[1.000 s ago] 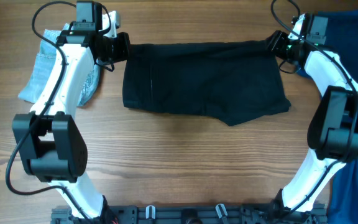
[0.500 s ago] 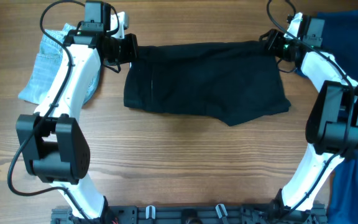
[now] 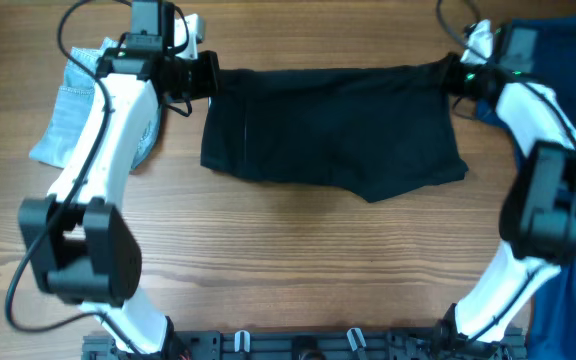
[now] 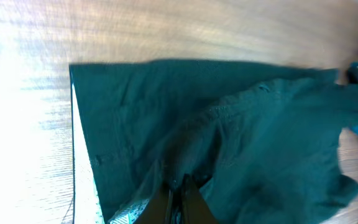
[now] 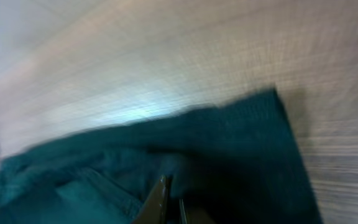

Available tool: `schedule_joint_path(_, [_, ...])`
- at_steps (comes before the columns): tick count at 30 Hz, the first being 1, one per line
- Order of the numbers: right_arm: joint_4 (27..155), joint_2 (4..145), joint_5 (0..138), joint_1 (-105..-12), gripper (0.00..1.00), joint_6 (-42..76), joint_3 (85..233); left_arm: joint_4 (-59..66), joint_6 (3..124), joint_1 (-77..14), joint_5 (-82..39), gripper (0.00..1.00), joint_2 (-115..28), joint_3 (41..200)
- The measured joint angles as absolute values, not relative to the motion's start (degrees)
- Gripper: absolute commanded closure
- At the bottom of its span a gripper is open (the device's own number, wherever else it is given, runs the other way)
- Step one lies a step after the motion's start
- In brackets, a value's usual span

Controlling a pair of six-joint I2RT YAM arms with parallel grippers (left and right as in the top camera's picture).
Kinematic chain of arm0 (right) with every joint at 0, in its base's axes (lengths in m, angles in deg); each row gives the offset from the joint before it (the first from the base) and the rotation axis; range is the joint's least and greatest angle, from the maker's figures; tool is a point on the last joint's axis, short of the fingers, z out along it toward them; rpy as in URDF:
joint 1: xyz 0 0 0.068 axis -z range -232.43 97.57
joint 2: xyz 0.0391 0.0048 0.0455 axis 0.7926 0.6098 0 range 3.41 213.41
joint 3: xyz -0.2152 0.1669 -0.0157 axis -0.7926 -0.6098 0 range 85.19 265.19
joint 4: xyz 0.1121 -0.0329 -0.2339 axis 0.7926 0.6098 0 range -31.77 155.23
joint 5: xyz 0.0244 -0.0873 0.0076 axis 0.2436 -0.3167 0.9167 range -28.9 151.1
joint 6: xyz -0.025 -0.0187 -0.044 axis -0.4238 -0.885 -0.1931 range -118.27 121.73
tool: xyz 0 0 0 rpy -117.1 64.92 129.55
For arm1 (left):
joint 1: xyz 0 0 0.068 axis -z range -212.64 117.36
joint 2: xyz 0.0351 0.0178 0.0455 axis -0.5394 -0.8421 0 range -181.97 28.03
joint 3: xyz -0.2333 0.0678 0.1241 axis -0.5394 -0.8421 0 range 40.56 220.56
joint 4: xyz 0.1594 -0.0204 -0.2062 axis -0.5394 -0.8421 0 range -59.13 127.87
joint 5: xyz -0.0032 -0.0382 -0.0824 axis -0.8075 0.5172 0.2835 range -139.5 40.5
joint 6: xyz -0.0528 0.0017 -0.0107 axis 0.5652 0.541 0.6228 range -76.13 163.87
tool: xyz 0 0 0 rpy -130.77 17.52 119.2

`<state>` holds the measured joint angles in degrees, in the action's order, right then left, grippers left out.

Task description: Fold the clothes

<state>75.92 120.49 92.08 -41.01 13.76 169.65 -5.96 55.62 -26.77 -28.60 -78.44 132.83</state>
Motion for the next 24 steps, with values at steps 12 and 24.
schedule_joint_path(12, [90.0,86.5,91.3,-38.7,0.96,16.5,169.7,-9.8,53.8,-26.6,-28.7,0.96,-52.9,132.8])
schedule_joint_path(24, [114.2,62.4,88.8,-35.3,0.96,19.5,180.6,-11.9,49.9,-17.7,-36.7,0.96,-19.0,133.7])
